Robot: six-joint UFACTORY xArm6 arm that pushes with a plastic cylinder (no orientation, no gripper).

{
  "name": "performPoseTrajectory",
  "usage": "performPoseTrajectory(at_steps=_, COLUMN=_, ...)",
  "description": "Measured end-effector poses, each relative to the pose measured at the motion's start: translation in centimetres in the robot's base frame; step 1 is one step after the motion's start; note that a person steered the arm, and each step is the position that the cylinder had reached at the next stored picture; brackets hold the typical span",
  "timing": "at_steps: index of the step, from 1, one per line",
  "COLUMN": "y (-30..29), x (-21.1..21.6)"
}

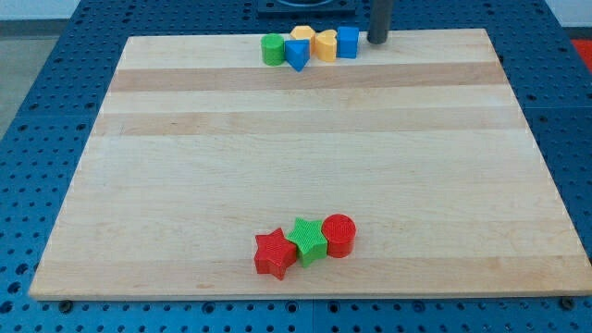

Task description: Push the yellow heart towards center of the board

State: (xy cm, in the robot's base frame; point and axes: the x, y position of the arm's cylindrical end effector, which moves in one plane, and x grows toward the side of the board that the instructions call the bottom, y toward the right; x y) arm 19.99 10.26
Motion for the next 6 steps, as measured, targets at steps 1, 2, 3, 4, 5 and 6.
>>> performPoseTrajectory(at_steps=1, y=-1.4, x=-0.8)
performPoseTrajectory(at_steps=2, y=-4.0, x=-0.6)
performPoseTrajectory(at_steps=3, y=-7.5, x=-0.4)
performPoseTrajectory(at_steps=4, y=-8.4, x=2.1)
performPoseTrajectory(at_steps=5, y=-8.4, x=5.9)
performPoseTrajectory(at_steps=6, y=-9.0, x=7.8)
